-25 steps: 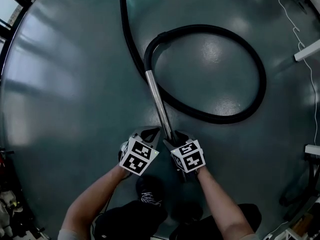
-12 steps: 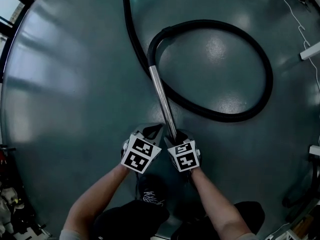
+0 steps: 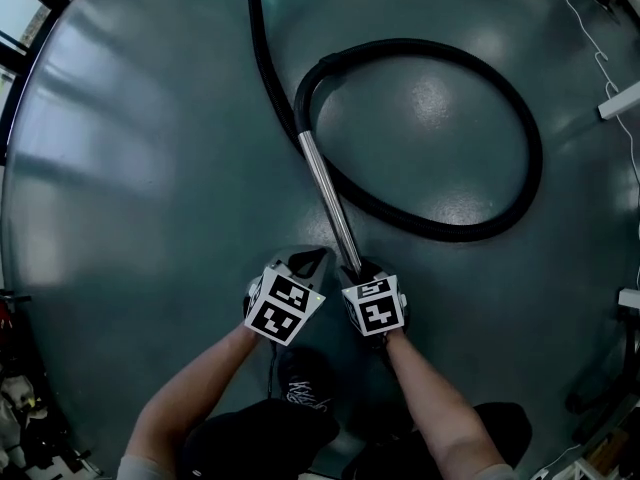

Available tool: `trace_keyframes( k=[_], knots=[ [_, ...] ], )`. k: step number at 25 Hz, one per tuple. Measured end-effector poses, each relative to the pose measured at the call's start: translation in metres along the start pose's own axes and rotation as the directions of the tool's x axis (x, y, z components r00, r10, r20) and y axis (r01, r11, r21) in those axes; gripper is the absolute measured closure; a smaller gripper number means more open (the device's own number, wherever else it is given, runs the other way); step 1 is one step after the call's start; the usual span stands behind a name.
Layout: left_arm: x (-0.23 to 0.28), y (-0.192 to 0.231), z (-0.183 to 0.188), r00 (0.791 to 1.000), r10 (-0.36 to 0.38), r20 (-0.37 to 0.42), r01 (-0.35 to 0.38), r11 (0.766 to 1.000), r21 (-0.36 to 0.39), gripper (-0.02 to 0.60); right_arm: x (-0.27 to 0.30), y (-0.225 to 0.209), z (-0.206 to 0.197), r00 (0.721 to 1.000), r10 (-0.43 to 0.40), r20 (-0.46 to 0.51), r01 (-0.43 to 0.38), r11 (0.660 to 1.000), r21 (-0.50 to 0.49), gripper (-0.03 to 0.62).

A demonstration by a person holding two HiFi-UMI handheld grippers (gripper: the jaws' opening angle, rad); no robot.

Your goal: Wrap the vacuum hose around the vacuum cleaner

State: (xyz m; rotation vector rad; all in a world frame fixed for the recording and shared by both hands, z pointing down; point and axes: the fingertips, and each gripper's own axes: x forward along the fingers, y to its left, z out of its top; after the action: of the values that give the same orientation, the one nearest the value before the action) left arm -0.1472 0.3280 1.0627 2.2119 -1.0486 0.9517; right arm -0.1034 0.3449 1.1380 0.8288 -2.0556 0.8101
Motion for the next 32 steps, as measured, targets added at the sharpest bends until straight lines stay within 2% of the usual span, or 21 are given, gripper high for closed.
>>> trace_keyframes(
  k=[6,10,15,22,26,29,32],
  knots=[
    [-0.01,0.006,0.005,1.0,0.01,0.013,-0.01,1.0,0.008,0.577,-0.017,-0.036,-0.004,0.998,0.003,-0.063,-0.012,0.991,-0.137,0.425],
    [-0.019,0.004,0.017,1.0,0.009,0.015,-0.009,0.999,0.04,0.577,-0.039,-0.059,-0.004,0.993,-0.016,-0.114,-0.007,0.979,-0.205,0.428],
    [-0.04,-0.005,0.046,1.0,0.004,0.02,-0.005,0.998,0.059,0.577,-0.08,-0.072,-0.001,0.988,-0.005,-0.155,-0.032,0.971,-0.236,0.428],
    [-0.081,-0.031,0.083,1.0,-0.011,-0.021,0.013,0.995,0.099,0.577,-0.154,-0.068,0.018,0.987,-0.005,-0.163,-0.038,0.965,-0.261,0.428],
    [-0.106,-0.044,0.116,1.0,0.007,-0.024,-0.002,0.983,0.186,0.575,-0.199,-0.057,0.032,0.985,0.038,-0.166,-0.079,0.966,-0.246,0.428],
    [-0.129,-0.062,0.144,0.999,-0.024,-0.029,0.031,0.966,0.255,0.568,-0.24,-0.042,0.036,0.981,0.052,-0.185,-0.097,0.966,-0.238,0.428],
    [-0.148,-0.082,0.175,0.995,-0.092,-0.043,0.101,0.928,0.357,0.455,-0.276,-0.027,0.045,0.98,0.05,-0.194,-0.099,0.963,-0.251,0.428]
  ],
)
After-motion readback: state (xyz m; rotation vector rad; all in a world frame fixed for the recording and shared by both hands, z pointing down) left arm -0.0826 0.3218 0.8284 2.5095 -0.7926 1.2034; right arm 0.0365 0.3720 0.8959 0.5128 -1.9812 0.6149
